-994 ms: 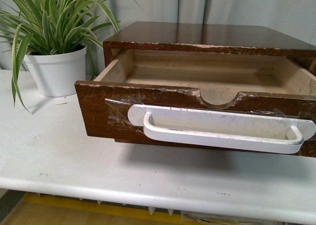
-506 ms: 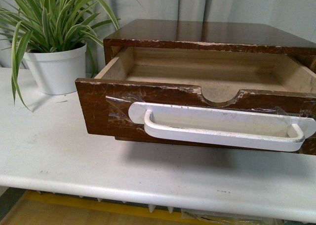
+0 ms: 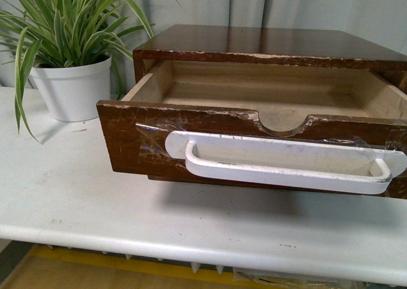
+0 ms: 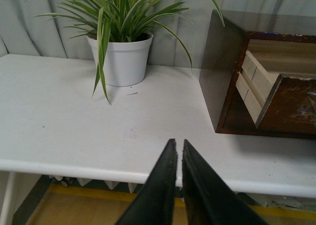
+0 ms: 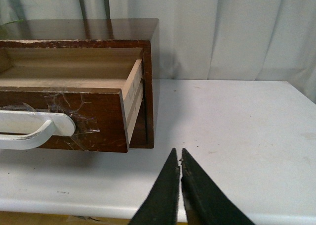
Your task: Open drawer
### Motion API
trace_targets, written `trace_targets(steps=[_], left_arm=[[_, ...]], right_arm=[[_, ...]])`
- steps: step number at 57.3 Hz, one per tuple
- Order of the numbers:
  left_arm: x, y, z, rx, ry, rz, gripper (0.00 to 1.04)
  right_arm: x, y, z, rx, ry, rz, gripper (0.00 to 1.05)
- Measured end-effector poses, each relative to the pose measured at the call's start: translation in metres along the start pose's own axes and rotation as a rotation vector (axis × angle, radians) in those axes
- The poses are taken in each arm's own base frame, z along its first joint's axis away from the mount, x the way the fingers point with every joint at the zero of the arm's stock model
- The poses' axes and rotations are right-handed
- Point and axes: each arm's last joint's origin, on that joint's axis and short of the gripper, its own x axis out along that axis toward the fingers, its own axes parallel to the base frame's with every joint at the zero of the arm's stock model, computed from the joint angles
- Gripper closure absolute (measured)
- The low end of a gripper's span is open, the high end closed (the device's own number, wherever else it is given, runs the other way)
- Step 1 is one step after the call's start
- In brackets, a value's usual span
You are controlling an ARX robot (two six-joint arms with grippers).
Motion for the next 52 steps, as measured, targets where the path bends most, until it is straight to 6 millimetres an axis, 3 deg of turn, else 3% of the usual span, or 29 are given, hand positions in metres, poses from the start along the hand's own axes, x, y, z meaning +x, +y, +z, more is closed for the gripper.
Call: trace_targets(steps=[29,52], left_arm=[[0.0,0.0,0.0,0.001,0.0,0.0,0.06],[0.0,0.0,0.0,0.002,0.0,0.0,0.06]], right_arm=[[0.0,0.0,0.0,0.0,0.0,0.0,0.08],[0.0,0.0,0.0,0.001,0.0,0.0,0.09]])
